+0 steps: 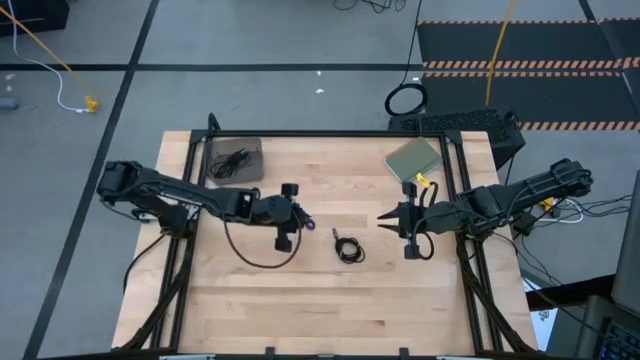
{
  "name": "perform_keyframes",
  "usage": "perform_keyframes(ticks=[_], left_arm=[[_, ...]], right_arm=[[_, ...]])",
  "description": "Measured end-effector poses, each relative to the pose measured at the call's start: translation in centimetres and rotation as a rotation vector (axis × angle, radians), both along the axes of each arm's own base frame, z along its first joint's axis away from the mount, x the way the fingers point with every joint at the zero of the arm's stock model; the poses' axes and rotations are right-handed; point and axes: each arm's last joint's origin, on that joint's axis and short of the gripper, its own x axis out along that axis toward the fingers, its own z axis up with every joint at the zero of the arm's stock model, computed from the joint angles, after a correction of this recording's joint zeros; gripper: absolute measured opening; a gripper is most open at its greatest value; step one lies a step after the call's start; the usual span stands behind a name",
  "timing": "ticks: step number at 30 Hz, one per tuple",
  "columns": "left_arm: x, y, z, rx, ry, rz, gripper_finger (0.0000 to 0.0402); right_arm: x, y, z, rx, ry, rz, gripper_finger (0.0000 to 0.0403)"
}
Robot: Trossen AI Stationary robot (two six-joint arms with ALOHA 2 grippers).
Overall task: Pick and place USB-C Cables
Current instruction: Put the purple charger cable into the black bin
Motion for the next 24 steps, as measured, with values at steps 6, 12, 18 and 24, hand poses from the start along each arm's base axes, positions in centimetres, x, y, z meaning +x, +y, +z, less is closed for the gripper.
perform_keyframes(ticks=[6,12,18,24], left_arm=[[0.2,1.1,-0.3,-0.055,0.007,0.023,0.0063],[-0.4,2.4,-0.9,0.03,0.097,0.095,0.0063],[0.1,3.1,-1.5,0.095,0.114,0.089,0.0064],[0.7,4.0,-2.3,0.107,0.193,-0.047,0.0119]], right_arm=[[0.0,0.0,0.0,-0.006,0.005,0.003,0.0066],[0.0,0.0,0.0,-0.008,0.005,0.005,0.0066],[0.0,0.0,0.0,-0.005,0.005,0.003,0.0066],[0.0,0.0,0.0,-0.006,0.005,0.003,0.0066]])
